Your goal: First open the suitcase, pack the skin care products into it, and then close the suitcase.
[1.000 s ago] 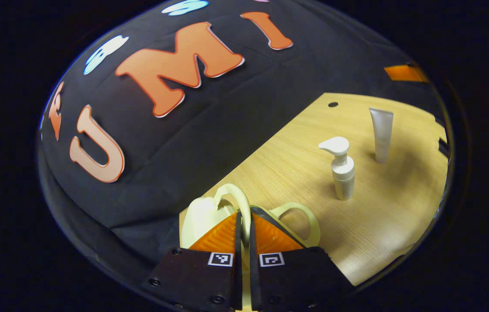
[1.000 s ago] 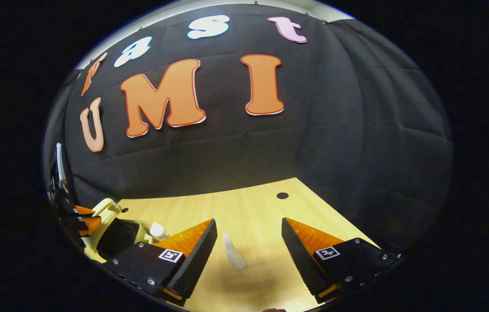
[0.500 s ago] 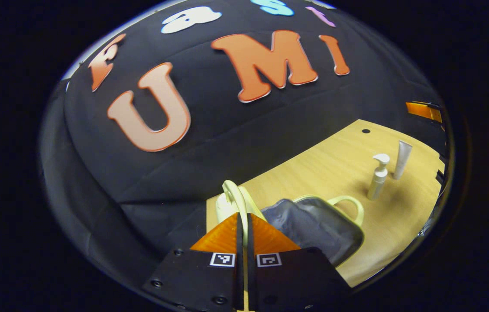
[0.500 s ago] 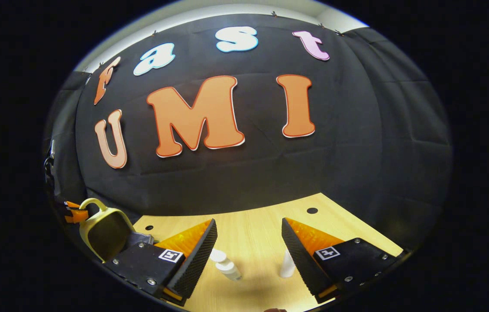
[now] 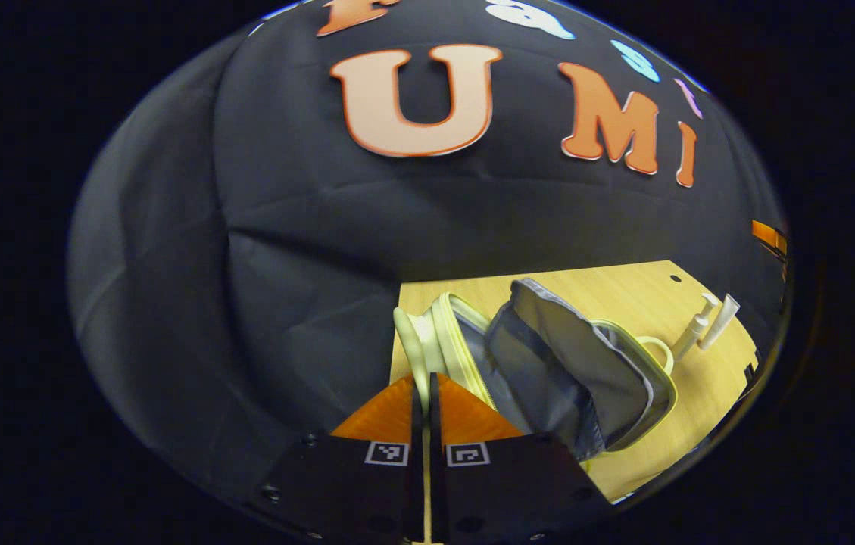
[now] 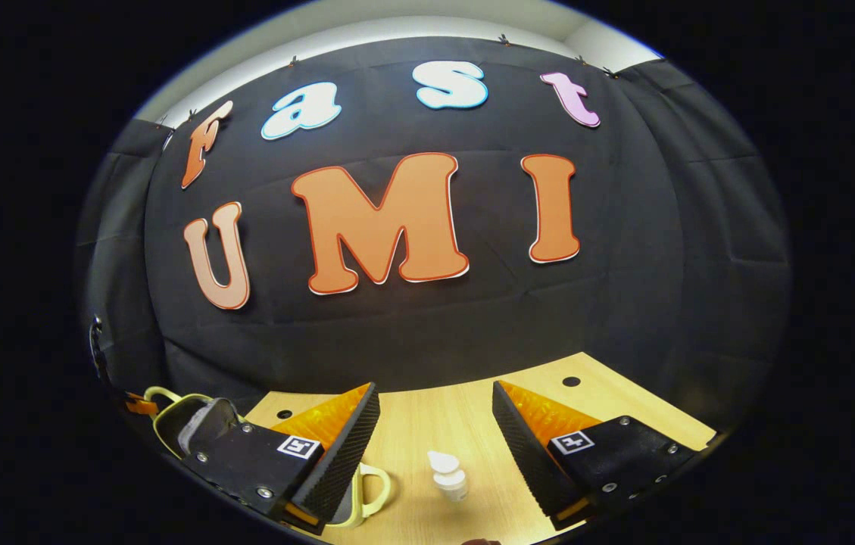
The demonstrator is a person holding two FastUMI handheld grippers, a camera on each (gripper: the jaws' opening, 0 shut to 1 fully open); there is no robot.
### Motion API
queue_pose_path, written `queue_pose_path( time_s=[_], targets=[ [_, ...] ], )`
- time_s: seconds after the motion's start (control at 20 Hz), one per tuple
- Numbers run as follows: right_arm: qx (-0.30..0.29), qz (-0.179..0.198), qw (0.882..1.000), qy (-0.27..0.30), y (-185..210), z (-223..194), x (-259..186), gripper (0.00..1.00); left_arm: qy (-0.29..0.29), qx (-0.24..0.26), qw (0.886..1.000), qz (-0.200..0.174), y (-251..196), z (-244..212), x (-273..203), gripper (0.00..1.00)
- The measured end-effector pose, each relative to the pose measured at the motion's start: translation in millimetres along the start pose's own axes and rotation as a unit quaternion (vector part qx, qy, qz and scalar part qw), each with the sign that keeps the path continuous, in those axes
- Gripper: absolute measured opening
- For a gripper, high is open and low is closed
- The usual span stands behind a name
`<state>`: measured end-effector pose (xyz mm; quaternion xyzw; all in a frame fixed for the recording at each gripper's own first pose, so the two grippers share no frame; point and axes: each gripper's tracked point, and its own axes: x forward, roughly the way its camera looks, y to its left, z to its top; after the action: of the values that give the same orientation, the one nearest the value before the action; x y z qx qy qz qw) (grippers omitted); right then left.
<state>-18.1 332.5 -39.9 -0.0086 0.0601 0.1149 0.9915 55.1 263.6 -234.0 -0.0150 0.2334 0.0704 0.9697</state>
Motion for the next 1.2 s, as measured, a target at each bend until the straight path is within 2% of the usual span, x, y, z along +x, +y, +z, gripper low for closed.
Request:
queue_pose_path(
  time_s=[0.25, 0.5, 0.65, 0.8, 0.85, 0.9, 0.95, 1.0, 1.15, 1.2],
  targets=[
    [0.003, -0.011, 1.000, 0.011, 6, -14, -1, 0.95, 0.038, -0.068, 0.997, -0.015, 7, -45, 31, 0.04],
    [-0.007, -0.019, 1.000, 0.022, 5, -28, -2, 0.95, 0.078, -0.142, 0.986, -0.030, 7, -88, 56, 0.04],
    [-0.012, -0.021, 0.999, 0.029, 3, -35, -2, 0.95, 0.077, -0.160, 0.984, -0.027, 13, -95, 60, 0.05],
    [-0.011, -0.025, 0.999, 0.034, -3, -38, -1, 0.95, 0.087, -0.148, 0.985, -0.017, 18, -102, 67, 0.10],
    [-0.008, -0.025, 0.999, 0.036, -4, -40, 0, 0.95, 0.092, -0.142, 0.986, -0.005, 21, -105, 66, 0.17],
    [-0.006, -0.025, 0.999, 0.037, -6, -40, 0, 0.95, 0.093, -0.135, 0.986, 0.006, 23, -103, 67, 0.20],
    [-0.005, -0.026, 0.999, 0.037, -8, -41, 1, 0.95, 0.091, -0.124, 0.988, 0.027, 31, -102, 67, 0.36],
    [-0.006, -0.028, 0.999, 0.040, -12, -43, 2, 0.95, 0.090, -0.111, 0.988, 0.054, 43, -101, 66, 0.45],
    [-0.012, -0.029, 0.998, 0.051, -21, -49, 4, 0.95, 0.067, -0.098, 0.987, 0.108, 60, -83, 47, 1.00],
    [-0.012, -0.028, 0.998, 0.054, -25, -49, 5, 0.95, 0.050, -0.091, 0.987, 0.118, 56, -69, 40, 1.00]
  ],
)
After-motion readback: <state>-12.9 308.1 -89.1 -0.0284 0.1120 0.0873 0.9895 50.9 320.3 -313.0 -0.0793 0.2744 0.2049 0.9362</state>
